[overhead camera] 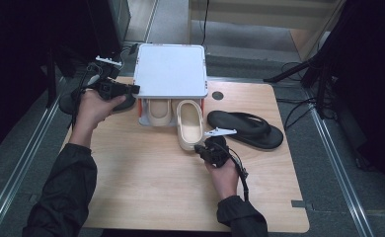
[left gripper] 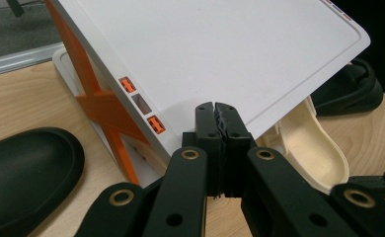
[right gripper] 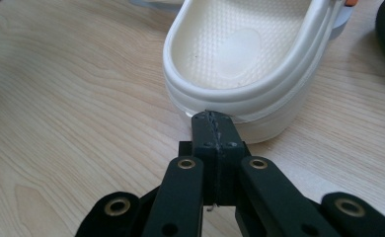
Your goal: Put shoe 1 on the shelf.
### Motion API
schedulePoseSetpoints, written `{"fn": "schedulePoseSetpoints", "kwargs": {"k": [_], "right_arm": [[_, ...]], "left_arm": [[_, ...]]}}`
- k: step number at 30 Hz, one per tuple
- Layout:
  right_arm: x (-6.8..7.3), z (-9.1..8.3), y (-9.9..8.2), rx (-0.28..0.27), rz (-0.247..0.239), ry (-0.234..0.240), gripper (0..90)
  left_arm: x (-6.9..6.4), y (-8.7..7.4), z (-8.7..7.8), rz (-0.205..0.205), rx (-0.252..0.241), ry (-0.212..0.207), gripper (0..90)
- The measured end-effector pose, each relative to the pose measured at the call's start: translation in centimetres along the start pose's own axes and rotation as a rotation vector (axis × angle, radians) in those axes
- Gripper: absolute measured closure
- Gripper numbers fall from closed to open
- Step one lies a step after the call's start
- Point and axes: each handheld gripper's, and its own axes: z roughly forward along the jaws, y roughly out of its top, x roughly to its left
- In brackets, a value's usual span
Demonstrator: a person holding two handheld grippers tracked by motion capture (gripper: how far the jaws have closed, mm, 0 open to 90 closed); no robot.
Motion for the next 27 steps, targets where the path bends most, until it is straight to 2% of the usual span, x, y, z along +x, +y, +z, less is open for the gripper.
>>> {"fn": "schedulePoseSetpoints", "kwargs": {"k": [1,10,19,22,27], "right_arm": [[-0.1,0.1,0.1,0.0,0.01,0.001,90.0],[0.1,1.6,1.6,0.008,-0.013,-0.008,90.0],[-0.3,3.1,3.2,-0.007,0.023,-0.009,90.0],[-0.3,3.7,3.9,-0.009,0.011,-0.022,90.0],[-0.6,4.7,4.8,-0.03,0.023,-0.025,90.0]], "left_arm": [[0.0,0.0,0.0,-0.002,-0.002,-0.001,89.7],[0.0,0.0,0.0,0.001,0.0,0.003,89.7],[-0.1,0.0,0.0,0.0,-0.001,0.004,89.6],[-0.1,0.0,0.1,0.0,-0.003,0.006,89.6],[0.0,0.0,0.0,0.0,-0.001,0.003,89.6]]}}
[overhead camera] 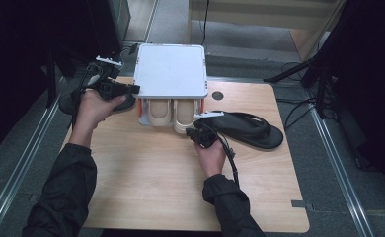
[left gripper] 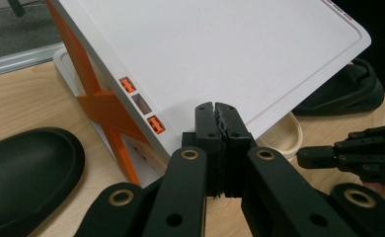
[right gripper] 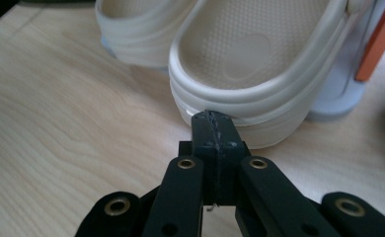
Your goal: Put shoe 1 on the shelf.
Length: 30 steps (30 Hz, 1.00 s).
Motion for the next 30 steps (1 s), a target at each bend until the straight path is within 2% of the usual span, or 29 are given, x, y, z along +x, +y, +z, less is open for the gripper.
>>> {"fn": "schedulePoseSetpoints", "kwargs": {"k": [10,17,19,22,24,26,30], "right_arm": [[0.0,1.8,1.7,0.0,0.025,-0.034,90.0],[-0.2,2.5,2.0,-0.016,0.037,-0.042,90.0],[-0.3,2.4,2.0,-0.011,0.057,-0.034,90.0],[-0.3,1.9,1.9,-0.011,0.053,-0.03,90.0],[-0.2,1.4,1.7,-0.018,0.05,-0.021,90.0],[-0.1,0.7,1.4,-0.024,0.039,-0.013,90.0],[0.1,-0.7,0.9,-0.042,0.018,0.013,87.6]], "left_arm": [[0.0,0.0,0.0,0.002,-0.002,0.003,88.5],[0.0,0.0,0.0,0.009,-0.009,0.009,88.5],[0.1,0.0,0.0,0.008,-0.008,0.005,88.4],[0.1,0.0,-0.1,0.01,-0.008,0.003,87.1],[0.1,0.0,-0.1,0.01,-0.006,-0.009,81.8],[-0.1,0.1,-0.1,0.014,-0.005,-0.001,79.5],[-0.1,0.2,-0.7,-0.006,-0.002,-0.012,69.1]]}}
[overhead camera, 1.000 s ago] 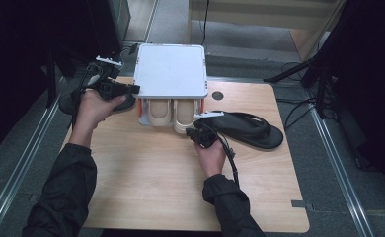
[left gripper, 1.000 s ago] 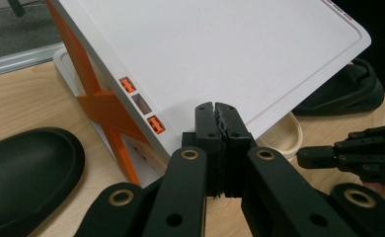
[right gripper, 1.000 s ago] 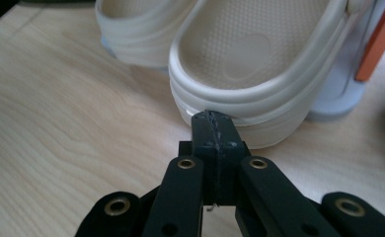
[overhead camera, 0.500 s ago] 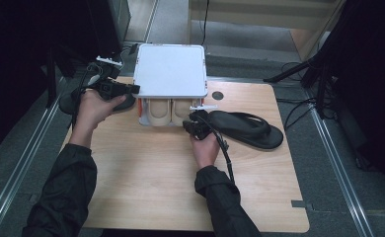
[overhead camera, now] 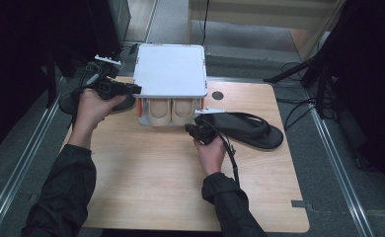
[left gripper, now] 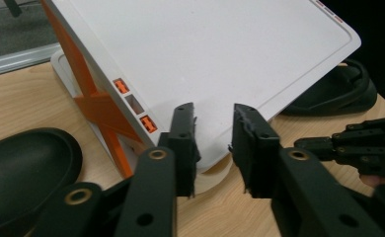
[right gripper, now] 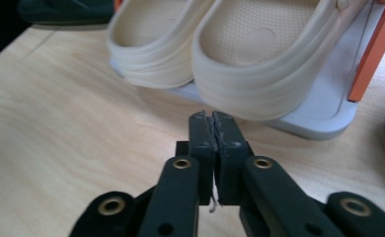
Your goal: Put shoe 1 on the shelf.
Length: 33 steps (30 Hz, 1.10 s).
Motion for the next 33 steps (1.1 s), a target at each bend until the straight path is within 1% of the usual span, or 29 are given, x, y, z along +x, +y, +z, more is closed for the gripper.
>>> {"fn": "schedulePoseSetpoints", "kwargs": {"k": [2,3,5,8,10,12,15,17,18,19,21,22,24,26,27,29,30,31,32,33], "right_arm": [[0.1,-0.8,-0.3,-0.008,-0.009,0.015,86.0],[0.2,-1.2,-0.5,-0.008,-0.014,0.021,83.7],[0.2,-2.0,-0.9,-0.013,-0.018,0.045,81.5],[0.3,-3.0,-1.4,-0.012,-0.014,0.069,80.8],[0.5,-3.6,-1.7,-0.017,-0.023,0.079,77.9],[0.6,-4.1,-2.1,-0.033,-0.028,0.097,75.4],[0.6,-4.7,-2.5,-0.046,-0.032,0.117,70.8],[0.6,-5.2,-2.7,-0.048,-0.04,0.125,64.1],[0.6,-5.6,-2.8,-0.049,-0.041,0.126,62.8],[0.5,-6.0,-3.1,-0.069,-0.045,0.128,62.9],[0.4,-6.5,-3.4,-0.085,-0.058,0.124,62.7],[0.4,-6.7,-3.6,-0.087,-0.063,0.123,62.2],[0.2,-7.0,-3.9,-0.081,-0.053,0.132,61.1],[0.1,-7.0,-4.1,-0.052,-0.055,0.142,60.6],[0.1,-7.0,-4.3,-0.049,-0.058,0.148,61.8],[0.0,-7.1,-4.7,-0.067,-0.073,0.139,62.7],[0.0,-7.1,-4.9,-0.075,-0.083,0.135,63.0],[-0.1,-7.1,-5.0,-0.075,-0.09,0.129,63.1],[-0.1,-7.1,-5.0,-0.073,-0.1,0.121,63.2],[-0.1,-7.1,-5.0,-0.077,-0.11,0.115,63.2]], "left_arm": [[0.0,0.0,-0.6,-0.009,-0.015,-0.008,65.2],[0.1,0.0,-0.9,-0.013,-0.024,-0.007,63.5],[0.1,0.0,-1.5,-0.016,-0.024,-0.003,61.3],[0.0,-0.1,-2.2,-0.026,-0.028,-0.012,56.2],[-0.1,-0.1,-2.6,-0.025,-0.027,-0.01,52.8],[-0.1,-0.3,-2.9,-0.022,-0.03,-0.002,49.6],[0.2,-0.8,-3.2,-0.023,-0.045,0.006,46.9],[0.5,-1.1,-3.4,-0.038,-0.059,0.008,46.4],[0.8,-1.3,-3.6,-0.043,-0.064,0.018,46.4],[0.9,-1.4,-3.7,-0.046,-0.063,0.024,46.7],[1.3,-1.7,-4.0,-0.054,-0.064,0.03,47.1],[1.4,-1.9,-4.1,-0.062,-0.066,0.035,47.7],[1.8,-2.2,-4.3,-0.067,-0.059,0.04,50.3],[2.1,-2.5,-4.4,-0.065,-0.041,0.051,55.8],[2.2,-2.7,-4.4,-0.064,-0.043,0.053,59.2],[2.6,-3.0,-4.3,-0.066,-0.038,0.053,64.5],[2.8,-3.1,-4.2,-0.066,-0.034,0.054,68.5],[3.0,-3.3,-4.2,-0.064,-0.029,0.063,72.1],[3.2,-3.4,-4.0,-0.068,-0.028,0.072,77.8],[3.4,-3.6,-3.9,-0.08,-0.024,0.076,81.1]]}}
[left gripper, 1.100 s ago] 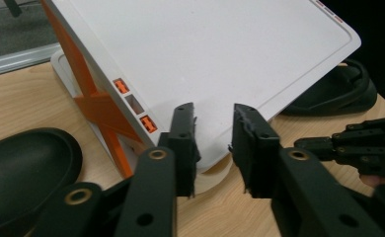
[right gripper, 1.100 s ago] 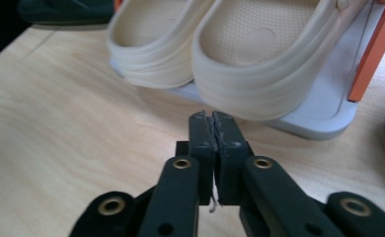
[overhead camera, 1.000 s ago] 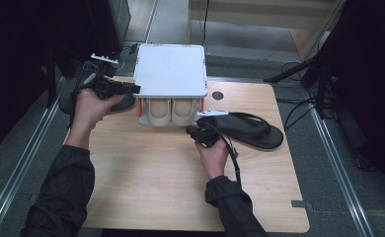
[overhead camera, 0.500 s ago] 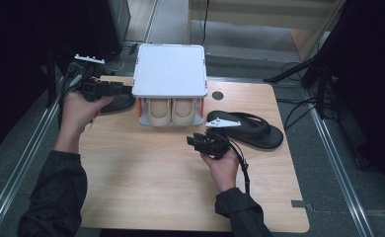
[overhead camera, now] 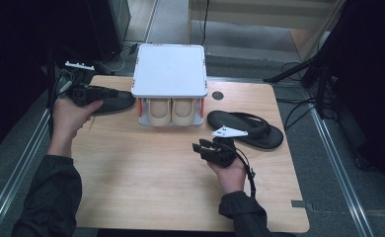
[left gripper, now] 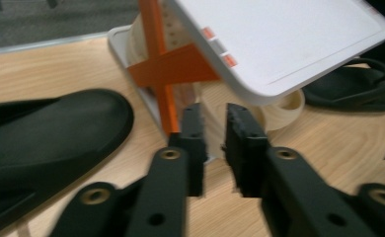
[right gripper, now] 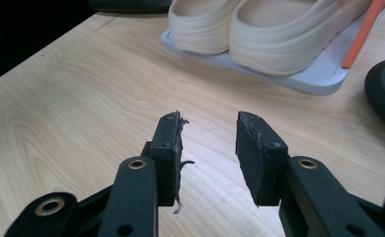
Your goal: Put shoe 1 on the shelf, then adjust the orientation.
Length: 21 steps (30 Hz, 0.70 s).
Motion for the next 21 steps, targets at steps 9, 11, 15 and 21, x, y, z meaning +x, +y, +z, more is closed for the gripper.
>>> {"fn": "schedulePoseSetpoints", "kwargs": {"k": [9,11,15,21], "right_arm": [[-0.3,-0.1,0.1,-0.013,0.022,0.016,61.5],[-0.3,-0.1,0.0,-0.018,0.016,0.009,61.0],[-0.4,-0.2,-0.1,-0.007,0.036,-0.003,60.3],[-0.1,-0.2,-0.4,0.009,0.024,-0.011,60.3]], "left_arm": [[1.2,-0.7,1.8,-0.027,-0.005,0.023,86.3],[1.4,-0.8,2.2,-0.029,-0.005,0.032,88.9],[1.8,-0.9,3.1,-0.029,0.008,0.038,89.8],[2.5,-0.9,4.4,-0.049,-0.01,0.055,90.0]]}}
